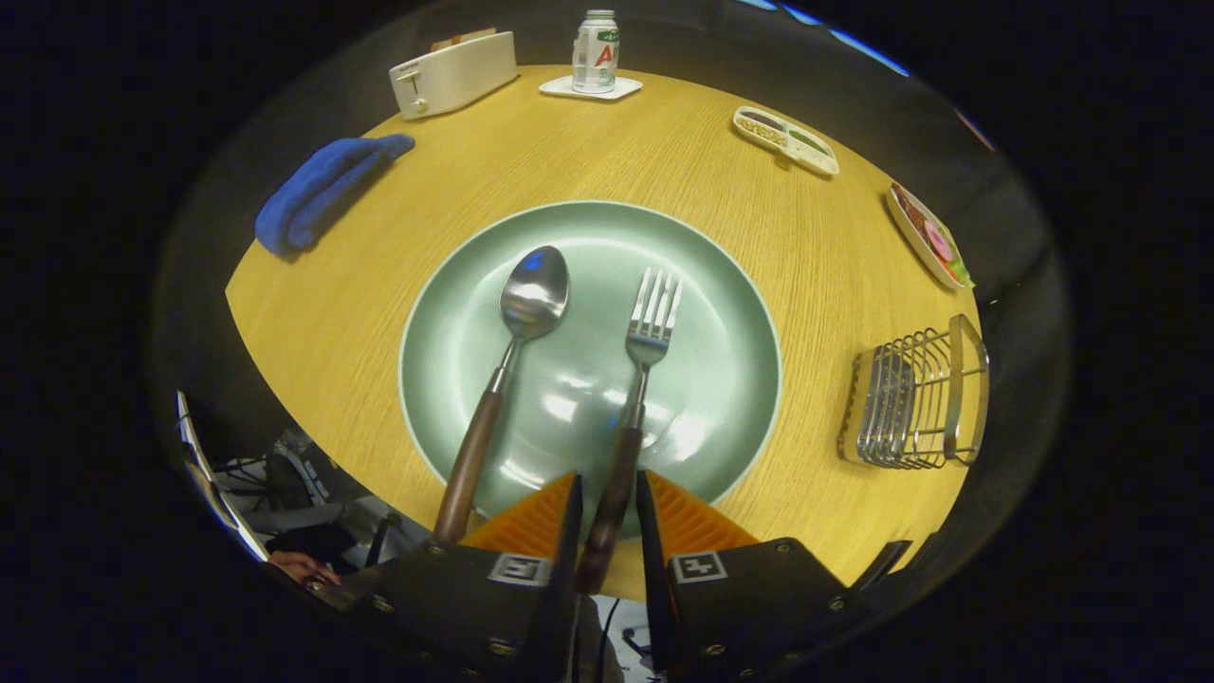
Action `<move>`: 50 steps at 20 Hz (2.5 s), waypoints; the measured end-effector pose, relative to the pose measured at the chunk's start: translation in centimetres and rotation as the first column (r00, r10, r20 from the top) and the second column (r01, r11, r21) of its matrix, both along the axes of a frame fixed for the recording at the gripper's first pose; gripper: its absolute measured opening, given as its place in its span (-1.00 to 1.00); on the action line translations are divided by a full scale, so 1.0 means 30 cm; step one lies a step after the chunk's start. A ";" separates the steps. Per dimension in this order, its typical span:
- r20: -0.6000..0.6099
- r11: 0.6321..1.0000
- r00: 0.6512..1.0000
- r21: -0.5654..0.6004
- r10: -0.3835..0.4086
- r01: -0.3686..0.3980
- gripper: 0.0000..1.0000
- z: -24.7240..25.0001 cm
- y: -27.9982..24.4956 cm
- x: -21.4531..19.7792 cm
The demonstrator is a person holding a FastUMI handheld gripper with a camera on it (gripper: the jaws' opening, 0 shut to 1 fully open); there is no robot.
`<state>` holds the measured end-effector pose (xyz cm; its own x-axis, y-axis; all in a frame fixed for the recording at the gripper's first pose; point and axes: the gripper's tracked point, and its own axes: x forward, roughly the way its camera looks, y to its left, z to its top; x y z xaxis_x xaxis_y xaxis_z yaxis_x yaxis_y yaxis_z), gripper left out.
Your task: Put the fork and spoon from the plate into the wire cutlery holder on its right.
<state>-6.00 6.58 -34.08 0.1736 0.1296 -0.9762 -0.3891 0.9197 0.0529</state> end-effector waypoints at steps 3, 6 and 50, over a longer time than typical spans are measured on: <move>-0.038 1.000 0.999 0.011 0.025 -0.024 -0.83 -0.001 -0.009 0.005; -0.052 0.999 0.998 0.015 0.046 -0.046 -0.99 0.017 -0.044 0.029; -0.500 0.844 0.812 -0.257 0.301 -0.471 -0.99 0.318 -0.882 0.183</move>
<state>-0.52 -19.89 -24.55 -0.2564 -0.2723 -0.9274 -0.7310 0.6824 0.0018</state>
